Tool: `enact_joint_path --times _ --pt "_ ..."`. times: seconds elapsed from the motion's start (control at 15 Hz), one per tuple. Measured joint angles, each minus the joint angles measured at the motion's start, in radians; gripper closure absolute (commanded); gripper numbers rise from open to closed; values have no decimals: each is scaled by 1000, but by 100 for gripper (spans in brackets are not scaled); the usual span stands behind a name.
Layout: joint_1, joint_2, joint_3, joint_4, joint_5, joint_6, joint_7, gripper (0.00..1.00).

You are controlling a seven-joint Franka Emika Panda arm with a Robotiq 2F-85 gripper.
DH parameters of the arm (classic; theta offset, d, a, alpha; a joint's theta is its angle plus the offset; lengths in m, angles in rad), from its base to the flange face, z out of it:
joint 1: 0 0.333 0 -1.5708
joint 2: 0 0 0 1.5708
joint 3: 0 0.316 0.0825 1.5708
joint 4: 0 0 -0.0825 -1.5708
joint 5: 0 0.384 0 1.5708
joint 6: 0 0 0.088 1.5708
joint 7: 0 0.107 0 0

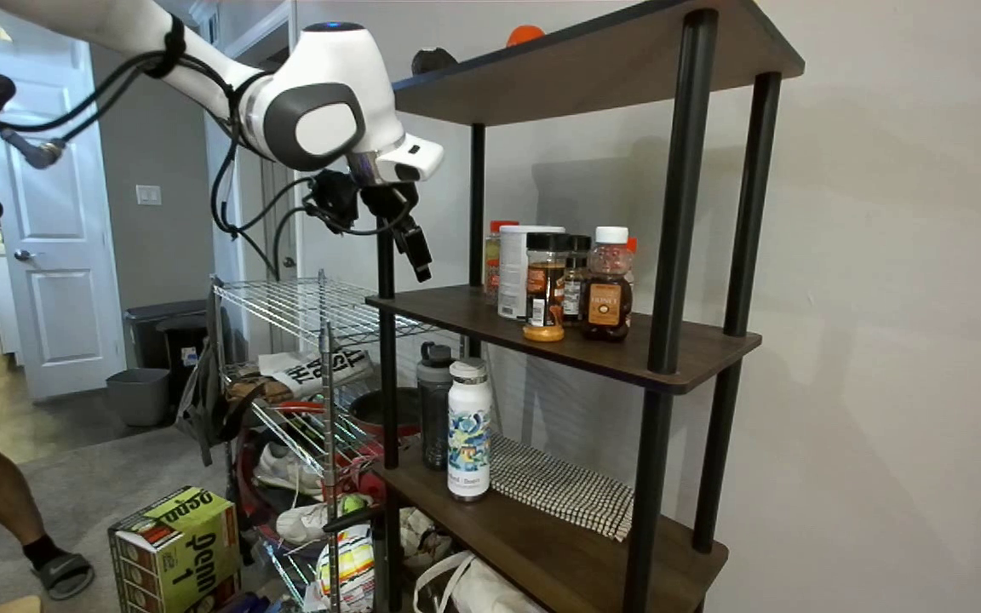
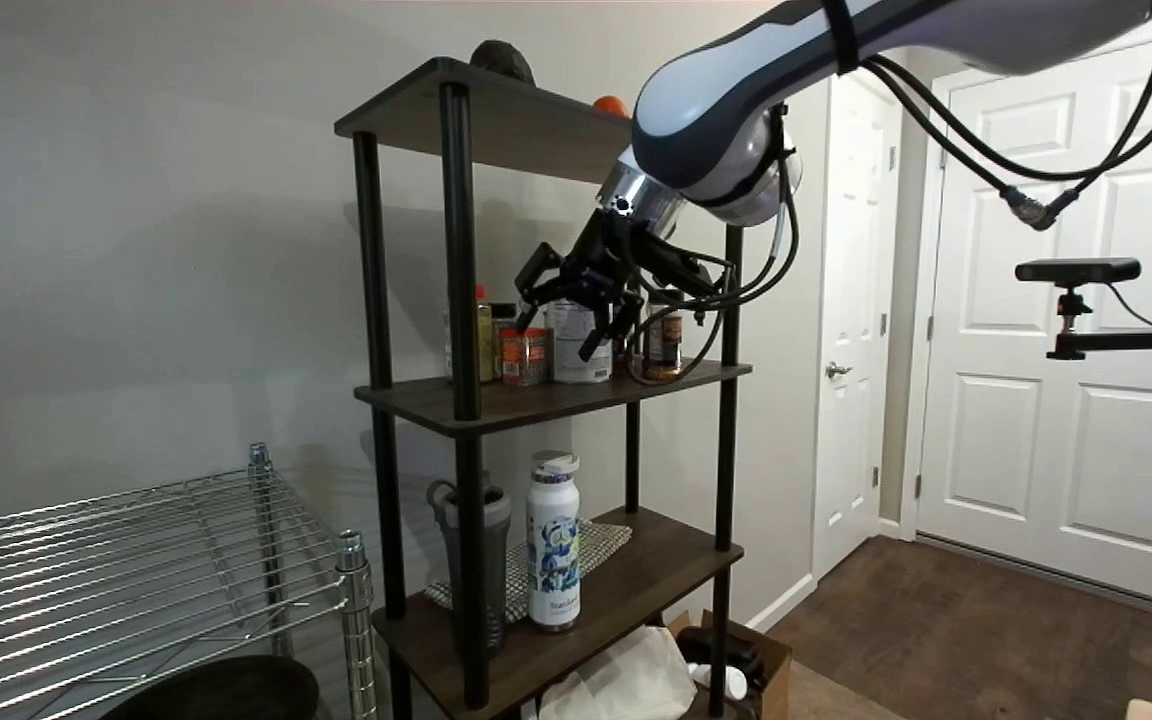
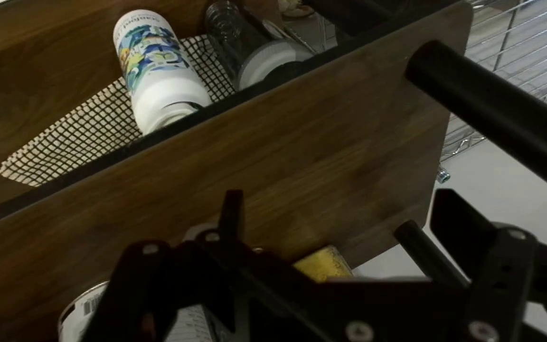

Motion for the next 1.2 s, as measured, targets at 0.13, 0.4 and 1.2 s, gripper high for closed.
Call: enact_joint_path --times 0.13,0.4,1.2 --pt "10 15 1 22 35 0 0 0" --pt "19 45 1 62 47 0 0 0" --pt "34 109 20 123 -22 96 0 0"
